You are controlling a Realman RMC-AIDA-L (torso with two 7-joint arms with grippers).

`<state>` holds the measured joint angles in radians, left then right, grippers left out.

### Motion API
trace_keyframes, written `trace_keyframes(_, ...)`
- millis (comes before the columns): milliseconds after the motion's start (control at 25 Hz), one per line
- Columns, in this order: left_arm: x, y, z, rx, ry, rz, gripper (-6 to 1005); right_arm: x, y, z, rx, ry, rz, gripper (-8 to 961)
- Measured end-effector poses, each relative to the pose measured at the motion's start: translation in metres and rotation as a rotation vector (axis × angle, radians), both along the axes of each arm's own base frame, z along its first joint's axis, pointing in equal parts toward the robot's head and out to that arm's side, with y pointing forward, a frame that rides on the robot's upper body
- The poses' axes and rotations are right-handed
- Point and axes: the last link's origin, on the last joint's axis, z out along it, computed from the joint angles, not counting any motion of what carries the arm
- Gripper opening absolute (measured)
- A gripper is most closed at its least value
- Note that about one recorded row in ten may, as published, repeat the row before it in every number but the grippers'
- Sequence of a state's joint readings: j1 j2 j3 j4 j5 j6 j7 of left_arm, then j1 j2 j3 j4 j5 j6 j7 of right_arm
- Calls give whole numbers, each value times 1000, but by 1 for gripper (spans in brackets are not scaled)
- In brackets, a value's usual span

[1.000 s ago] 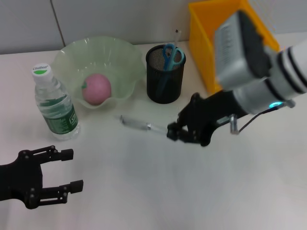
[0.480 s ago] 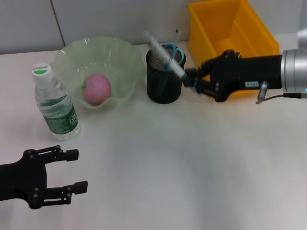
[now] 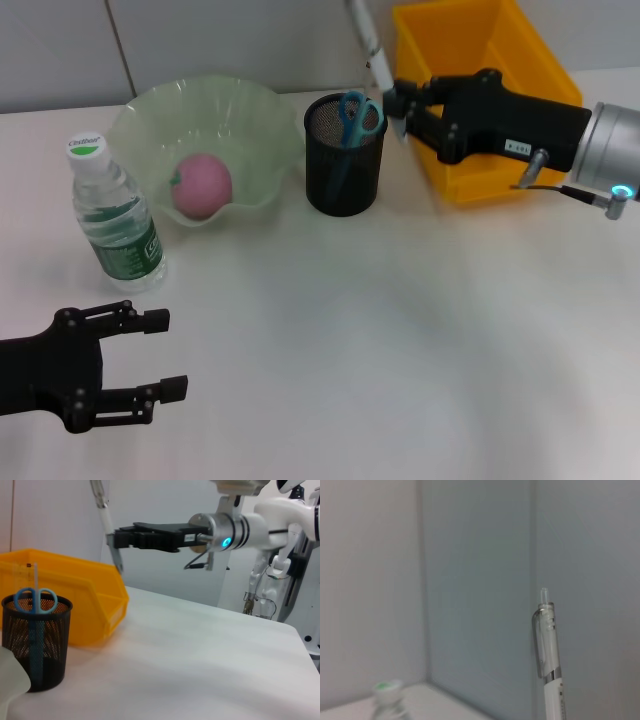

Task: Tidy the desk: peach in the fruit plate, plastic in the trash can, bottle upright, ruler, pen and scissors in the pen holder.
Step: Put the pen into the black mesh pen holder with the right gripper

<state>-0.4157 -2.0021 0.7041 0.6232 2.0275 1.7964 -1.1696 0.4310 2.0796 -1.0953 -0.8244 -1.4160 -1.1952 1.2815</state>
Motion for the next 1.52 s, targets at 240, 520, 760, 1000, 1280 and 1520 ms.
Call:
trace_keyframes(240, 2, 1, -2, 2, -3, -16, 796, 1, 12, -14, 85, 65, -6, 126)
trace_keyframes(520, 6, 1, -4, 2, -16, -26, 796, 0, 21, -31, 163, 84, -6, 126)
trace_keyframes(760, 12, 6, -6, -7, -24, -28, 795, 8, 18, -36, 233, 80, -16, 127)
trace_keyframes(1000, 15, 8, -6, -19, -36, -6, 795, 15, 13, -43, 243, 46, -16, 126)
trace_keyframes(1280, 19, 12, -6, -46, -47, 19, 795, 10, 13, -49, 226, 51, -3, 127)
trace_keyframes(1520, 18, 7, -3, -56, -66, 22, 795, 1, 17, -54, 206, 49, 18, 127)
